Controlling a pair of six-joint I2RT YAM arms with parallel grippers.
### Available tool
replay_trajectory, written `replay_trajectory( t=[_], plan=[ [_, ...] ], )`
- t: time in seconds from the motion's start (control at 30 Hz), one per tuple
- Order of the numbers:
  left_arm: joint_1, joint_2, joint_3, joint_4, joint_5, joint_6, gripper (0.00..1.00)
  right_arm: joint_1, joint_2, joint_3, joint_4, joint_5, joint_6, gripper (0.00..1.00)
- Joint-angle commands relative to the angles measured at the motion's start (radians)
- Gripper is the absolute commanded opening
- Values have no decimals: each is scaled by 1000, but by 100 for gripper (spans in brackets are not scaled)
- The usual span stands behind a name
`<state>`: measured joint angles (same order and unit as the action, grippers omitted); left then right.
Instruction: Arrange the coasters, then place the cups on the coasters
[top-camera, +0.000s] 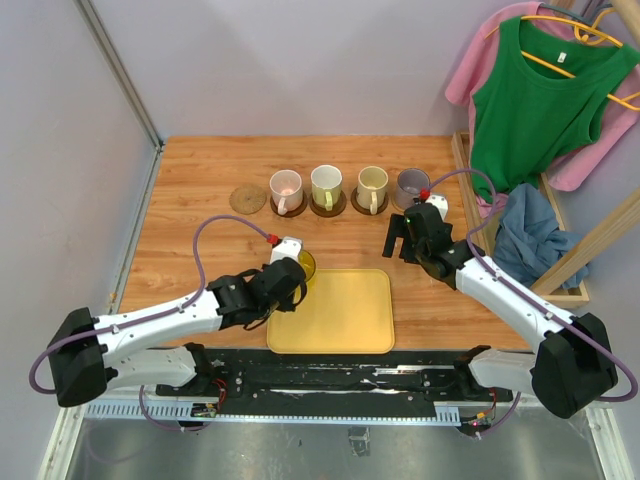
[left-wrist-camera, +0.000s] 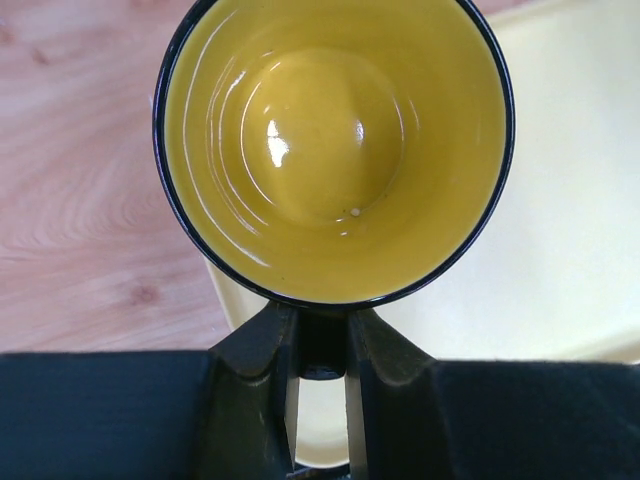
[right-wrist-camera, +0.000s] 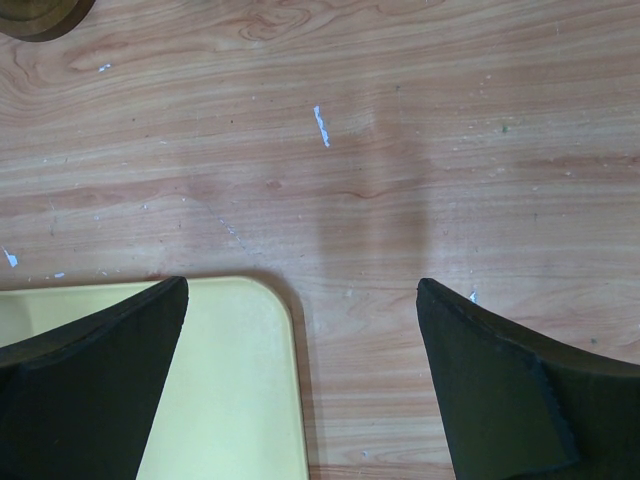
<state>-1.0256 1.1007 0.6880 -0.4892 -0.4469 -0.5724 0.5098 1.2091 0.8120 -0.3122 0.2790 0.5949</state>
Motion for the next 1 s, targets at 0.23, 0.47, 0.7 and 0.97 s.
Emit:
replay_trajectory(
  t=[0.23,0.47,0.7,0.97],
  plan=[
    [134,15,137,56,-189,54,0,-11,-1,-12,21,20,-27,98],
    [363,47,153,140,-124,162,1,-12,-19,-10,21,42,-58,98],
    [580,101,137,290,1,281,1,-13,-20,4,17,69,-98,98],
    [746,297,244,432,144,382,0,-19,27,52,8,60,-119,98]
  ],
)
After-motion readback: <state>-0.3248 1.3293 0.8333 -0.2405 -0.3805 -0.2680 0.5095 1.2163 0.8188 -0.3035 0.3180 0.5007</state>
